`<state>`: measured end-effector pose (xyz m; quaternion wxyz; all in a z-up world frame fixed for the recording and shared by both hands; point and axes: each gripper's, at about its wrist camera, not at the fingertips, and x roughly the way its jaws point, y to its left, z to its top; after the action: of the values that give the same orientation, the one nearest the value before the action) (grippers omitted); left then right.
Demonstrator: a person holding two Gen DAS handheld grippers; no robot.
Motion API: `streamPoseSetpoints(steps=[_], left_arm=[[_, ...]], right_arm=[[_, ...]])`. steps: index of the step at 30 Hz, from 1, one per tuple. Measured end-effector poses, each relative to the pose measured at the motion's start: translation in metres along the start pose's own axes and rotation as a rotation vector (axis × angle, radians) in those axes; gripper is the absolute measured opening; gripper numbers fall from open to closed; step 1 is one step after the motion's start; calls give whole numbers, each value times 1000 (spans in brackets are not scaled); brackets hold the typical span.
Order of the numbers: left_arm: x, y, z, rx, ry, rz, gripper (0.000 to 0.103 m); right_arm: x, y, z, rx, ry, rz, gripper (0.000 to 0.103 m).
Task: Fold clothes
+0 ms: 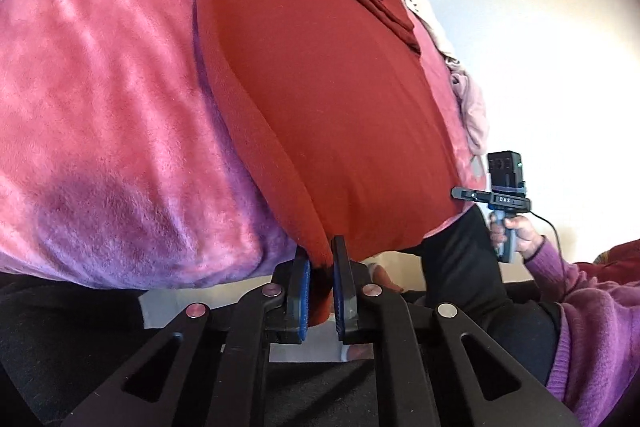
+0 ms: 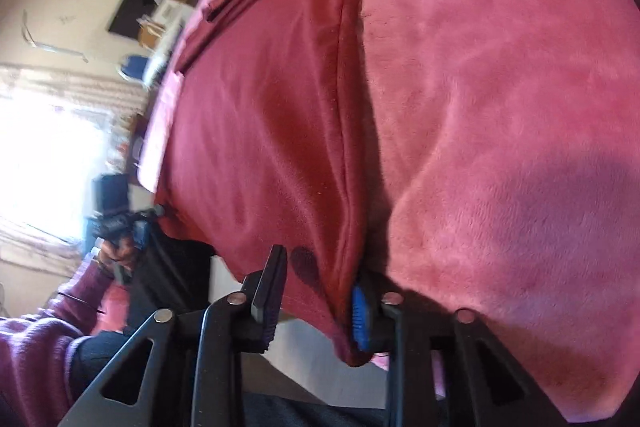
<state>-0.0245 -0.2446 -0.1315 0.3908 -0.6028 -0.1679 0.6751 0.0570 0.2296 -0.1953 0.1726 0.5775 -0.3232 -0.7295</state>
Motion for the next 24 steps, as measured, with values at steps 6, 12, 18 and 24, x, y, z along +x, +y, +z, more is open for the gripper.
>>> streamPoseSetpoints(steps=[6, 12, 18, 24], left_arm=[[-15, -6, -8, -23, -70, -9, 5], [-42, -8, -27, -82, -154, -106, 5], [-82, -14, -52, -169, -316, -252, 5], [-62, -8, -78, -287, -318, -330, 5]], right_arm=[[-8, 2, -3, 89, -4, -24, 3], [-28, 11, -17, 109, -31, 117, 2], [-63, 42, -32, 108, -74, 302, 2], [-58, 29, -50, 222, -64, 349, 2]])
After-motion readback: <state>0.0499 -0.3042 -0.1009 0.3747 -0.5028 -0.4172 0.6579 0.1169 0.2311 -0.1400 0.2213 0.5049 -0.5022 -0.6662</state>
